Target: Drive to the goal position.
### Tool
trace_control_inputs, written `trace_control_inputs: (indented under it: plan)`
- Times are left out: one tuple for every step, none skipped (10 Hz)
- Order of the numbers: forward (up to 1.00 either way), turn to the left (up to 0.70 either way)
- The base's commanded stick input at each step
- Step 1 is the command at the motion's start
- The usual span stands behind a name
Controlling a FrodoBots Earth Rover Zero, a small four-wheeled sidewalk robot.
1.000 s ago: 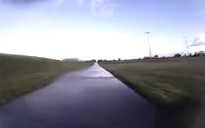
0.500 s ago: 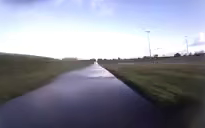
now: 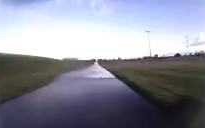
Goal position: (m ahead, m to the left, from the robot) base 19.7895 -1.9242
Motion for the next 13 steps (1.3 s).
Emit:
trace_control_inputs:
  plan:
    - [0.45,0.27]
    - [0.45,0.27]
    - [0.45,0.27]
    - [0.45,0.27]
    - [0.45,0.14]
    - [0.45,0.00]
    - [0.45,0.00]
    - [0.45,0.00]
    - [0.45,0.00]
    - [0.45,0.00]
    - [0.45,0.00]
    - [0.45,0.00]
    - [0.45,0.00]
